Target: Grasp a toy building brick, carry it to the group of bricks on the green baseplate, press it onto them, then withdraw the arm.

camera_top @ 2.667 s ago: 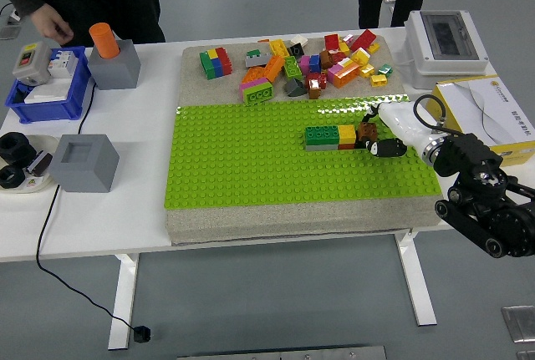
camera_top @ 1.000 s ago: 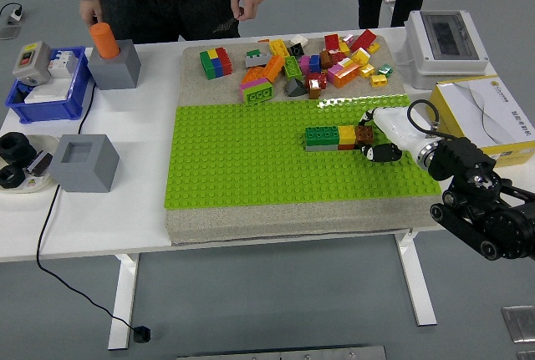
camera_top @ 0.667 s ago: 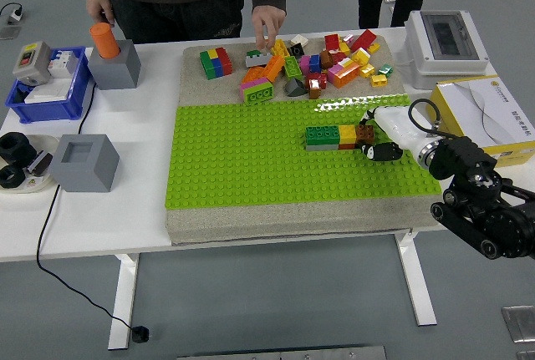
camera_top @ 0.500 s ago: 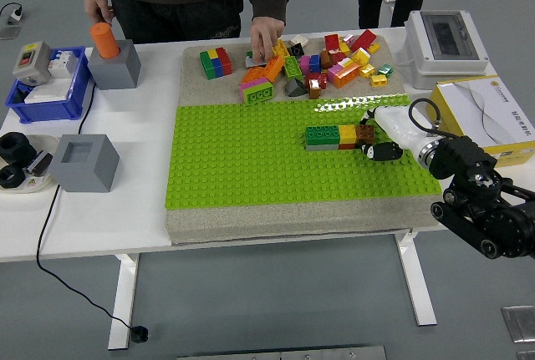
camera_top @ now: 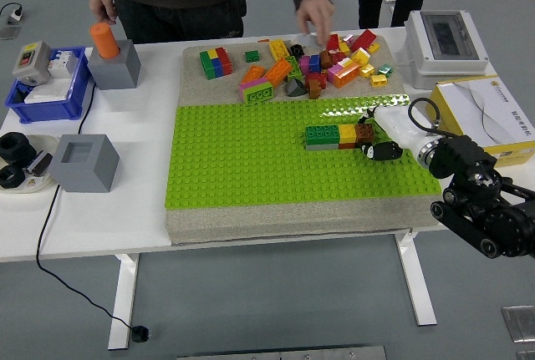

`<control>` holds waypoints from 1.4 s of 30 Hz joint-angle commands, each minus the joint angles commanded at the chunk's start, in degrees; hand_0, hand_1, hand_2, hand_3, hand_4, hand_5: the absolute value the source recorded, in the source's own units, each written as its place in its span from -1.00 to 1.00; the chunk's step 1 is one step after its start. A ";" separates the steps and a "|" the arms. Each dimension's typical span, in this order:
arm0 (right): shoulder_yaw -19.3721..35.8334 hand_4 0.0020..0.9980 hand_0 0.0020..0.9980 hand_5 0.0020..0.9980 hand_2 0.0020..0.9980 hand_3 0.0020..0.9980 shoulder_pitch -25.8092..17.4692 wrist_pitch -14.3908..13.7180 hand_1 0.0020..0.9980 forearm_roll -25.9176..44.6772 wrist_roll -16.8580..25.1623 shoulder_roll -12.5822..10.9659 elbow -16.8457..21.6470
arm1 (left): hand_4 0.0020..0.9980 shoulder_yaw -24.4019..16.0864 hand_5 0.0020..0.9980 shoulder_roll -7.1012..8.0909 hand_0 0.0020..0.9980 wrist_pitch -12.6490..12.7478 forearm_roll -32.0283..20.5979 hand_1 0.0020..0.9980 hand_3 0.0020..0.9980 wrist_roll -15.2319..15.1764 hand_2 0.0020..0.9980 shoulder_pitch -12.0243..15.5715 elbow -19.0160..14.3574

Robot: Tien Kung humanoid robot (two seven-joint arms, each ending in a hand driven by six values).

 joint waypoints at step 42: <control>1.54 0.88 0.41 -0.05 0.66 0.69 -0.28 0.50 0.48 0.10 0.11 -1.50 4.77 | 1.00 -0.55 0.71 -0.25 0.56 -0.01 -0.01 0.56 -0.10 -0.09 0.46 0.62 0.00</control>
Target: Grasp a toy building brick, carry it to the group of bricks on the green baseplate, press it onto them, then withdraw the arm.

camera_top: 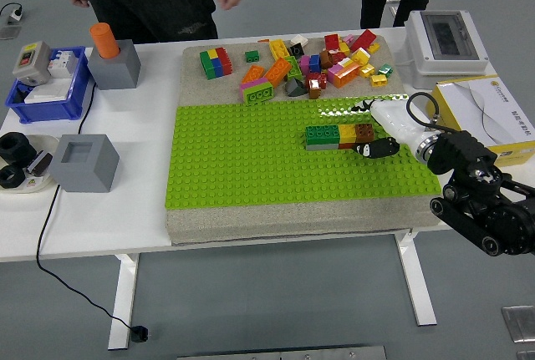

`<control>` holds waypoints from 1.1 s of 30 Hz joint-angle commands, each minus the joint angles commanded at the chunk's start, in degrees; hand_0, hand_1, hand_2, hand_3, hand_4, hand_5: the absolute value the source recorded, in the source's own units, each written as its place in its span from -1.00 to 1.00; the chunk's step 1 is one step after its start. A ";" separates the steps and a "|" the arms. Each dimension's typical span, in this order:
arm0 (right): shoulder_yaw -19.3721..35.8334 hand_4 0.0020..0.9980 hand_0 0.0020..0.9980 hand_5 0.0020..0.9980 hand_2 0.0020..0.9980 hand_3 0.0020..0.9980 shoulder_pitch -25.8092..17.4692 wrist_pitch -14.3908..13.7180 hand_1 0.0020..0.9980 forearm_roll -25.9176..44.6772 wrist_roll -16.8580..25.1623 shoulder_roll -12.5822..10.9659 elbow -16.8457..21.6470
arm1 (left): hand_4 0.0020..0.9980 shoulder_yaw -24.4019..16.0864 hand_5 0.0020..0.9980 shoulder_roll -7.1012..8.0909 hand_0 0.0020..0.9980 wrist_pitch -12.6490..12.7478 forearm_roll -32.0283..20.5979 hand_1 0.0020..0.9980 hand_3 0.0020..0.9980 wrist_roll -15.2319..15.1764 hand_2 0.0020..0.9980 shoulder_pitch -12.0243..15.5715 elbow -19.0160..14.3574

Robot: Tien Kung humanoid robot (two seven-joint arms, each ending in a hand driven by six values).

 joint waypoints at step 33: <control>2.77 0.79 0.56 0.26 0.71 0.32 -4.40 3.91 0.55 -5.62 -5.22 -5.48 11.11 | 1.00 -0.31 0.71 0.23 0.56 0.04 0.16 0.57 -0.11 -0.54 0.49 0.25 0.00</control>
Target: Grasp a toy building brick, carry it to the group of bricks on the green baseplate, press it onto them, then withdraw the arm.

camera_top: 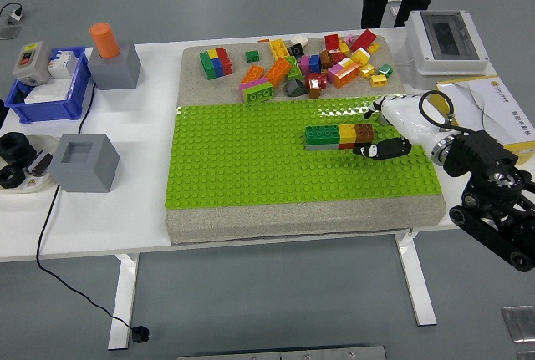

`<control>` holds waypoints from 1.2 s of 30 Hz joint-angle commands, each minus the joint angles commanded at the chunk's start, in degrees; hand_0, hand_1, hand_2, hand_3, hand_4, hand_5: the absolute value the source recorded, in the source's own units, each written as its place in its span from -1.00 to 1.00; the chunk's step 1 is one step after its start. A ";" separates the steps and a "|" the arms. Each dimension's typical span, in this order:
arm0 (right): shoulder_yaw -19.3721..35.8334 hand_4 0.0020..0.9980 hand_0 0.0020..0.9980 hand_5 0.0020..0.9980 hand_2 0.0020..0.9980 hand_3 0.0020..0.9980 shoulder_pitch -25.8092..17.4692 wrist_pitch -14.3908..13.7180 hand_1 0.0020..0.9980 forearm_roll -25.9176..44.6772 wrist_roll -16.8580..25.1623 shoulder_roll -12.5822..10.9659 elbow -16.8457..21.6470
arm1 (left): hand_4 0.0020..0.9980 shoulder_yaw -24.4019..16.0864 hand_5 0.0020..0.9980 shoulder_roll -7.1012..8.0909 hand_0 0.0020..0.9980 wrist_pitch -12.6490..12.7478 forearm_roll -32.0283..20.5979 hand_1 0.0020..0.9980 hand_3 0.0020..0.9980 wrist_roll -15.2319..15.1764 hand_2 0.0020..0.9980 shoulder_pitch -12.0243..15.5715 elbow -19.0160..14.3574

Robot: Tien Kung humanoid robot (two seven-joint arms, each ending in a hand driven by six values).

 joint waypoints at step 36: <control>-1.56 0.74 0.56 0.24 0.72 0.32 0.42 -0.49 0.57 1.42 0.66 2.04 -4.35 | 1.00 -0.06 0.72 0.03 0.56 0.07 0.15 0.57 -0.12 -0.26 0.50 -0.35 0.00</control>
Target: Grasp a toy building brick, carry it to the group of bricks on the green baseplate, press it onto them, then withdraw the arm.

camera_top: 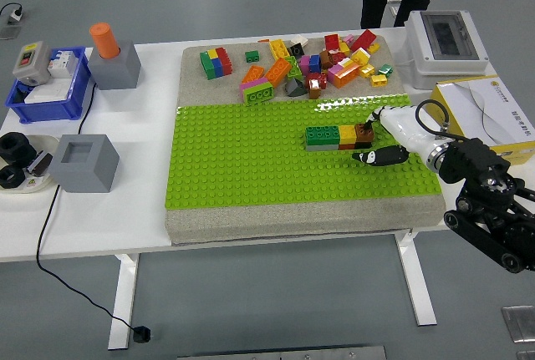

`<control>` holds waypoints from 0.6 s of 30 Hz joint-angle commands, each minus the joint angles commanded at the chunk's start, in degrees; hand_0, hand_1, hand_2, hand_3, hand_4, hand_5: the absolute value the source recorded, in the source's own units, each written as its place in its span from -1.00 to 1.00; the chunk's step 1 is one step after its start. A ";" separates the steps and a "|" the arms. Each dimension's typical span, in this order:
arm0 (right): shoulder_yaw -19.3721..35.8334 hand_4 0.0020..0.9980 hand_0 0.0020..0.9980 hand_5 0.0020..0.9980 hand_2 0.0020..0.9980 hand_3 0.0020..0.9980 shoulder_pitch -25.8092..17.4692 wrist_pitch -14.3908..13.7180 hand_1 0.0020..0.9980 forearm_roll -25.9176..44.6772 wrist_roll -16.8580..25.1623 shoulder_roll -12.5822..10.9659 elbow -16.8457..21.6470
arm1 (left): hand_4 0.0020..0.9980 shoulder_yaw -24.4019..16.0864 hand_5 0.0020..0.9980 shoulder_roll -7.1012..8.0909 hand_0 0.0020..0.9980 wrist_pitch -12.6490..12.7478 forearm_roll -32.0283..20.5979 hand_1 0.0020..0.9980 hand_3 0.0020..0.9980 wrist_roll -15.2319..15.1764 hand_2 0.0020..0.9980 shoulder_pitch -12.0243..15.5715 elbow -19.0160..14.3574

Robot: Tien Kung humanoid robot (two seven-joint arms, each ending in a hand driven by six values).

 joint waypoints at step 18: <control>-0.91 0.69 0.56 0.22 0.73 0.31 -0.25 0.26 0.57 -0.29 -0.22 0.49 -0.49 | 1.00 -0.04 0.72 -0.15 0.56 0.10 0.04 0.57 -0.12 -0.02 0.50 0.13 0.00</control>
